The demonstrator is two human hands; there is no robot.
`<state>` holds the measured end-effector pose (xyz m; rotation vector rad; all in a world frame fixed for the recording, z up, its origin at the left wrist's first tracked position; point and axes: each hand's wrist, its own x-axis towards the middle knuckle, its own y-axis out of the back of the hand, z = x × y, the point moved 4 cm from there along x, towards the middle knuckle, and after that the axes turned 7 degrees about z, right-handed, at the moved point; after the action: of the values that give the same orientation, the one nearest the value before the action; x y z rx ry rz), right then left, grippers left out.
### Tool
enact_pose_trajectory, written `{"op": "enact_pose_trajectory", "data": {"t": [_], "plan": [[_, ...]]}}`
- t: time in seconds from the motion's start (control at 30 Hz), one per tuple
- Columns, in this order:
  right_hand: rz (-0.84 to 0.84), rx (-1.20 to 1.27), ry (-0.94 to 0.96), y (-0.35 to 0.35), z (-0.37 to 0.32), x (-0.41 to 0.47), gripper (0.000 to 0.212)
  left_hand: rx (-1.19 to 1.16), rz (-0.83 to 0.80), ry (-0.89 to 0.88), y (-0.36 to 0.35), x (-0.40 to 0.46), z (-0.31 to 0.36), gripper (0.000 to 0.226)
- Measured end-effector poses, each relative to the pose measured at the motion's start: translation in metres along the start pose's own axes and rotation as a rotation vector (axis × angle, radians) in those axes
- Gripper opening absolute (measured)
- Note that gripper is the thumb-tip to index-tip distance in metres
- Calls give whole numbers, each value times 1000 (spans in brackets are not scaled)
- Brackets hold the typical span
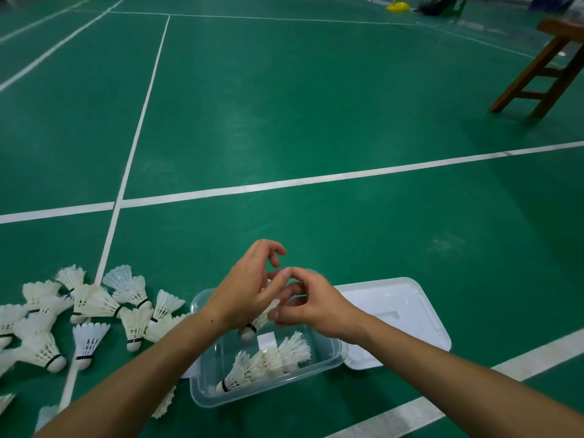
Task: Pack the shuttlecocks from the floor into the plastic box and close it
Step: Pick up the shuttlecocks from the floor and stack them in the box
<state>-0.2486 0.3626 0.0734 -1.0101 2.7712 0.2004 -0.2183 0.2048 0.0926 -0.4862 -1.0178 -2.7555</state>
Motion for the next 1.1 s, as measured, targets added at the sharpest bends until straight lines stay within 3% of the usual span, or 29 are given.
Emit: {"op": "enact_pose_trajectory", "data": {"t": [0.23,0.4,0.5,0.6,0.77,0.87,1.1], "plan": [[166,-141,36,28,5,-8,62,55,-96,53,1,-12,-13,51],[246,-184,55,42,2,-8,58,20,-108,116,7,-14,-18,30],[235,-340,113,42,-2,-8,58,26,-94,114,8,-15,-20,20],[198,-499,173,42,-6,-7,55,-10,-92,143,6,-17,-26,17],[160,-541,160,48,-1,-8,48,-150,-126,235,-7,-24,-28,17],[177,-619,163,61,3,-13,47,-196,-219,297,-21,-31,-40,31],[240,-638,154,85,10,-20,45,45,-654,201,-75,-59,-55,62]]}}
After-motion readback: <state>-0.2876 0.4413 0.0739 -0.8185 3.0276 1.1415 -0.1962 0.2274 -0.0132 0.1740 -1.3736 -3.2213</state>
